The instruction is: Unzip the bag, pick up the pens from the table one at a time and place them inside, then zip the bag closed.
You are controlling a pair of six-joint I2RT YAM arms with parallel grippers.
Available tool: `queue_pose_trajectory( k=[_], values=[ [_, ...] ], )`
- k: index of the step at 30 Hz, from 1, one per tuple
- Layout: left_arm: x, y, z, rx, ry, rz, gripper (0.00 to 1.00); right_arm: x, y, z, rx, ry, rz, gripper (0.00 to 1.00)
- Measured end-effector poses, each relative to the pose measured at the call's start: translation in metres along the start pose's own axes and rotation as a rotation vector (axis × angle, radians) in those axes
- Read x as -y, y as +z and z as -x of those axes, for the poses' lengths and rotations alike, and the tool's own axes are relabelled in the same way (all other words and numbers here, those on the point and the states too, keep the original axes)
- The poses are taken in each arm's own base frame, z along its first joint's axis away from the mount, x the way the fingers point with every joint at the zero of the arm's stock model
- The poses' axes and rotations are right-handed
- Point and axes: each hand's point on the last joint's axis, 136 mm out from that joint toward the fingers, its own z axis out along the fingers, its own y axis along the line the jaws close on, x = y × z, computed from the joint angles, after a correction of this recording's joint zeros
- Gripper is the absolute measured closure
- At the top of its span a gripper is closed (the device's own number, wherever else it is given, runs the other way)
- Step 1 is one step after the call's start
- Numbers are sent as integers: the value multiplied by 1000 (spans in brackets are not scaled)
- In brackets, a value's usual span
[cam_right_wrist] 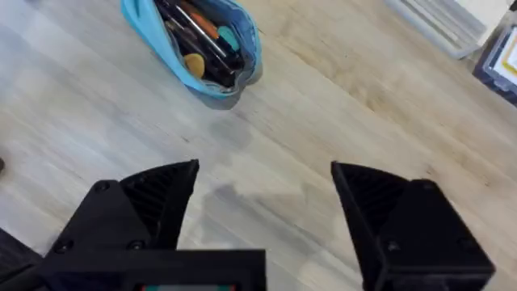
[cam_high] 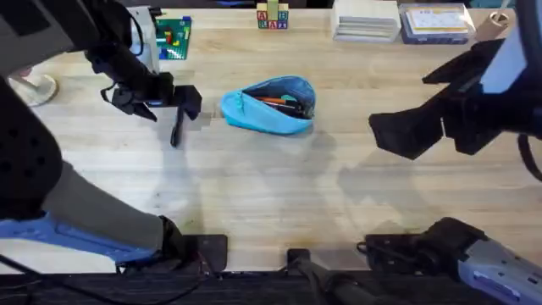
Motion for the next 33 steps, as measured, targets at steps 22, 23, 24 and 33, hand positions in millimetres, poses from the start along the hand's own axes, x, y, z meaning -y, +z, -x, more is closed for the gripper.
queue_pose_trajectory(
  k=[22,23,24,33],
  values=[
    [0,18,-1,-7,47,78,89,0,0,-1,-3,0,0,3],
    [-2,18,0,-6,44,85,237,0,0,-1,-3,0,1,3],
    [-3,18,-1,-5,41,87,298,0,0,-1,-3,0,0,3],
    [-7,17,-1,-8,35,108,952,0,0,-1,-3,0,0,3]
  ],
)
